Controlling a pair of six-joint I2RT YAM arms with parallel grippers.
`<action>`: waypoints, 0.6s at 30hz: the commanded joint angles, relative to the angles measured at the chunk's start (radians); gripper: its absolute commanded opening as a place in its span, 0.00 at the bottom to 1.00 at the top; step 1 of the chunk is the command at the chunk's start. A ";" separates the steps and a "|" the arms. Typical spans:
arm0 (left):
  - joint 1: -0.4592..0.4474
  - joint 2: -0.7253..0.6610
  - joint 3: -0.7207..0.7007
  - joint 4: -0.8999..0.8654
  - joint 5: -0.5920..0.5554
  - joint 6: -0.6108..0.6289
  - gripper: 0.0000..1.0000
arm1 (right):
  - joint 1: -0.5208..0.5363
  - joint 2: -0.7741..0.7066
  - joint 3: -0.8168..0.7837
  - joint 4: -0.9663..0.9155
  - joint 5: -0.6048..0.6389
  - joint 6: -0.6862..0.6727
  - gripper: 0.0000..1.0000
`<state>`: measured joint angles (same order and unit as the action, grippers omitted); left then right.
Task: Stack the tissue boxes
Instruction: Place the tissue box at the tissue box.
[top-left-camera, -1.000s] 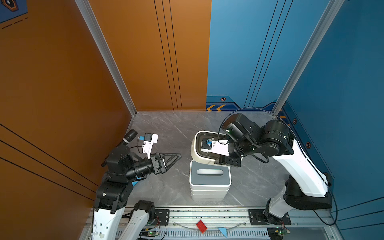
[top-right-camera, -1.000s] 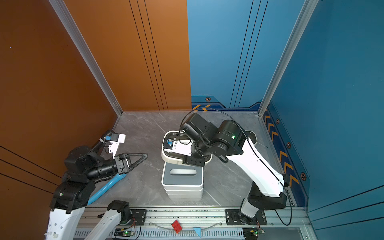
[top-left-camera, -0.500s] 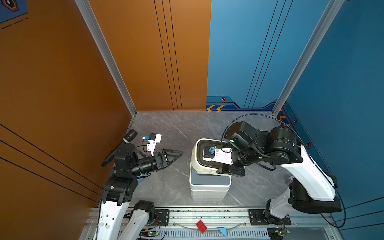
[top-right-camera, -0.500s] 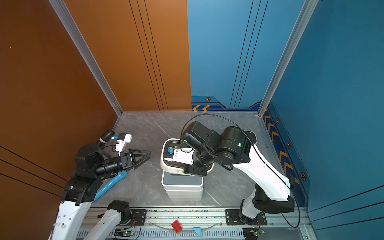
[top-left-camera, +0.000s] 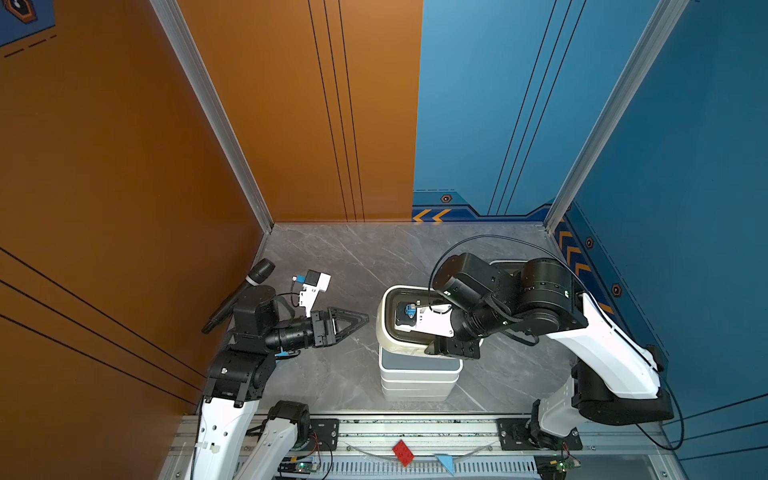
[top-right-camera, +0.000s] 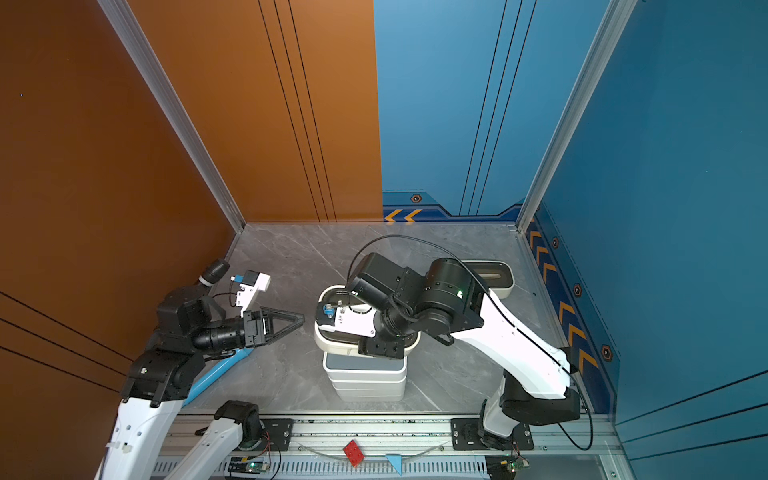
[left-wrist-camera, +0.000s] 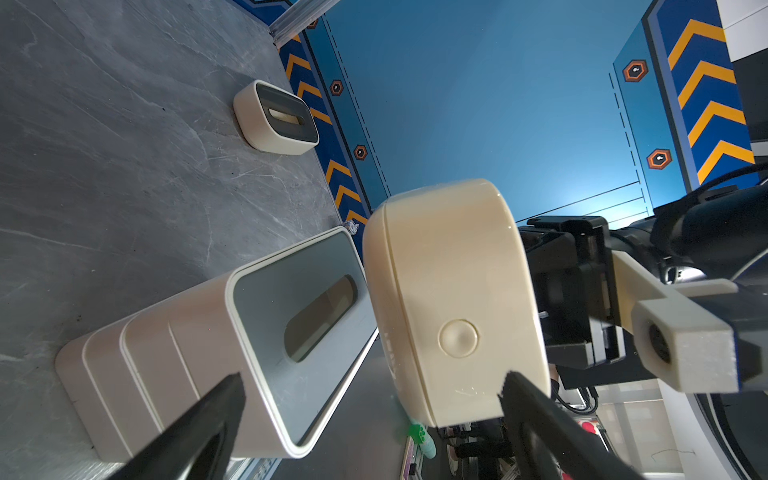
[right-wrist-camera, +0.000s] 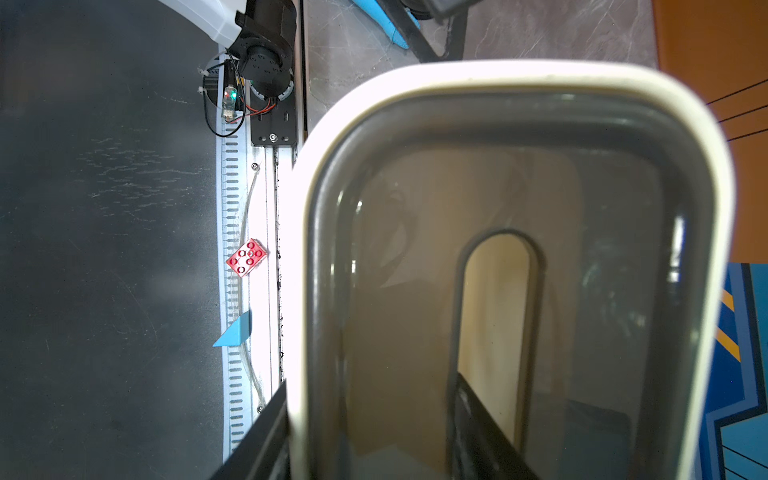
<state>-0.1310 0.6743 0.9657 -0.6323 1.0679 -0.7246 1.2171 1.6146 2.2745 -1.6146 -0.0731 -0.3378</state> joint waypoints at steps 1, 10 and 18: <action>-0.003 0.004 0.005 -0.018 0.044 0.051 0.98 | 0.020 -0.007 -0.017 -0.145 0.030 0.018 0.18; -0.013 -0.018 -0.044 -0.017 0.049 0.060 0.98 | 0.045 0.011 -0.017 -0.159 0.056 0.042 0.18; -0.019 -0.032 -0.059 -0.018 0.049 0.065 0.98 | 0.045 0.050 -0.021 -0.160 0.056 0.038 0.17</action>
<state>-0.1387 0.6502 0.9203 -0.6479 1.0866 -0.6922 1.2568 1.6592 2.2559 -1.6146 -0.0471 -0.3122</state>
